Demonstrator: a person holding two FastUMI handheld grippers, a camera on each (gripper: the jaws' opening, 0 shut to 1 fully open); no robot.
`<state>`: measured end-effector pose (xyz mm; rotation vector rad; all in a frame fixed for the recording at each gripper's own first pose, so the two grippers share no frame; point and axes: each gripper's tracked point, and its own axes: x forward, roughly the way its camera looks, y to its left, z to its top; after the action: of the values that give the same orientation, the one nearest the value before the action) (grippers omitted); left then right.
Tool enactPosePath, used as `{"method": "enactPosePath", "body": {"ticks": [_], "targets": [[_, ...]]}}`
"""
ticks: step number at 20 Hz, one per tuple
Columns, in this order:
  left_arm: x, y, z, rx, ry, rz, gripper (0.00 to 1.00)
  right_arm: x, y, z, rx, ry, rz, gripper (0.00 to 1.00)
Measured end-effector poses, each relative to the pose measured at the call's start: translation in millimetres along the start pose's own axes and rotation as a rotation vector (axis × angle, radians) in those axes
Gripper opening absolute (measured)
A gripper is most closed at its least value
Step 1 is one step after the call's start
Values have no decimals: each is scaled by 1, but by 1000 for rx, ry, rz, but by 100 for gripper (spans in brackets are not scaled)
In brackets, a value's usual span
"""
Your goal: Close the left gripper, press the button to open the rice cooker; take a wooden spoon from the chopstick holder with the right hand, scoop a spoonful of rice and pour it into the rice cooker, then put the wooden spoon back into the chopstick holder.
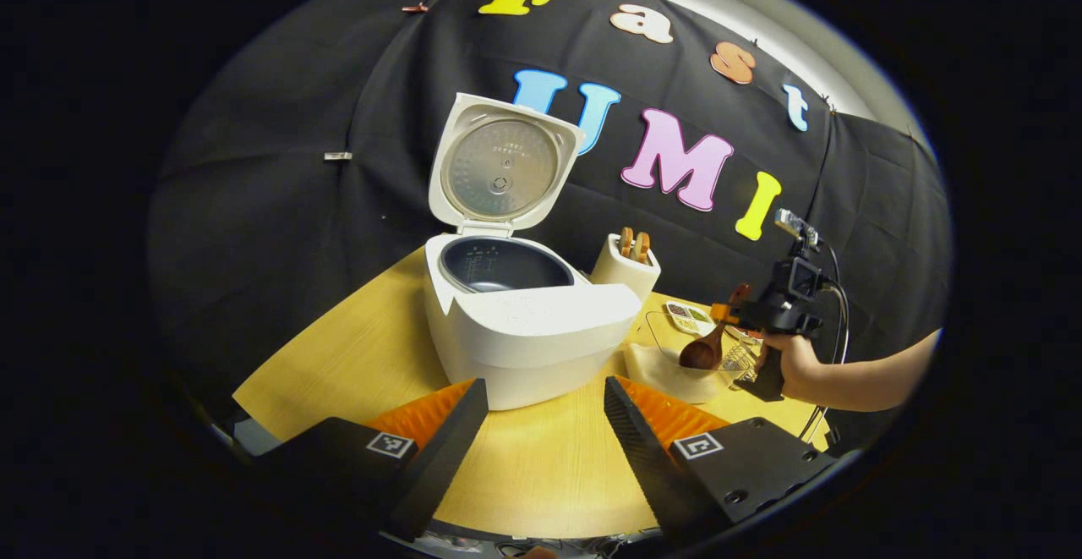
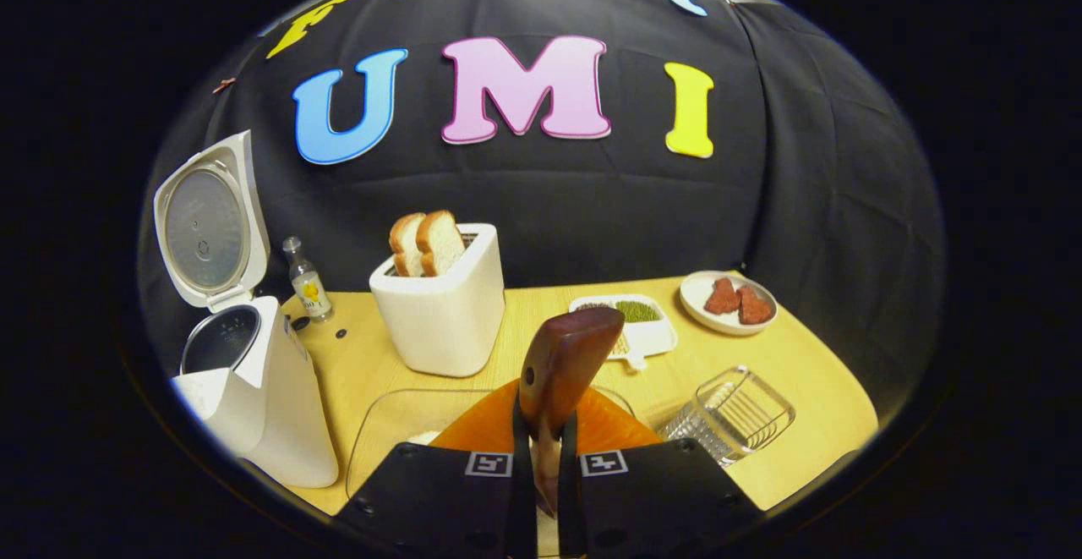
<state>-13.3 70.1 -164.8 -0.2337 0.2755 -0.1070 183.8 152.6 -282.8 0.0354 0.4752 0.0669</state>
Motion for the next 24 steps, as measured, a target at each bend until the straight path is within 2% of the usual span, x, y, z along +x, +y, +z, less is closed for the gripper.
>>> {"method": "enactPosePath", "body": {"ticks": [4, 8, 9, 10, 13, 16, 17, 18, 24], "targets": [[1, -10, -10, -15, 29, -28, 96, -13, 11, -8, 114, 9, -4, 14], [-4, -14, -17, -49, 47, -35, 96, -23, 37, -19, 181, 71, 55, 14], [-6, -15, -16, -67, 42, -35, 96, -26, 43, -21, 190, 83, 69, 10], [-7, -16, -16, -79, 41, -30, 96, -28, 47, -22, 197, 94, 77, 14], [-11, -15, -18, -86, 36, -18, 96, -34, 56, -26, 252, 141, 98, 14], [-14, -15, -21, -83, 42, -17, 96, -37, 56, -27, 323, 186, 101, 14], [-15, -15, -23, -85, 42, -16, 96, -38, 57, -28, 353, 199, 105, 10], [-17, -16, -22, -88, 41, -18, 96, -40, 58, -28, 387, 215, 107, 14], [-20, -19, -19, -88, 25, 5, 96, -40, 43, -31, 617, 317, 112, 14]]}}
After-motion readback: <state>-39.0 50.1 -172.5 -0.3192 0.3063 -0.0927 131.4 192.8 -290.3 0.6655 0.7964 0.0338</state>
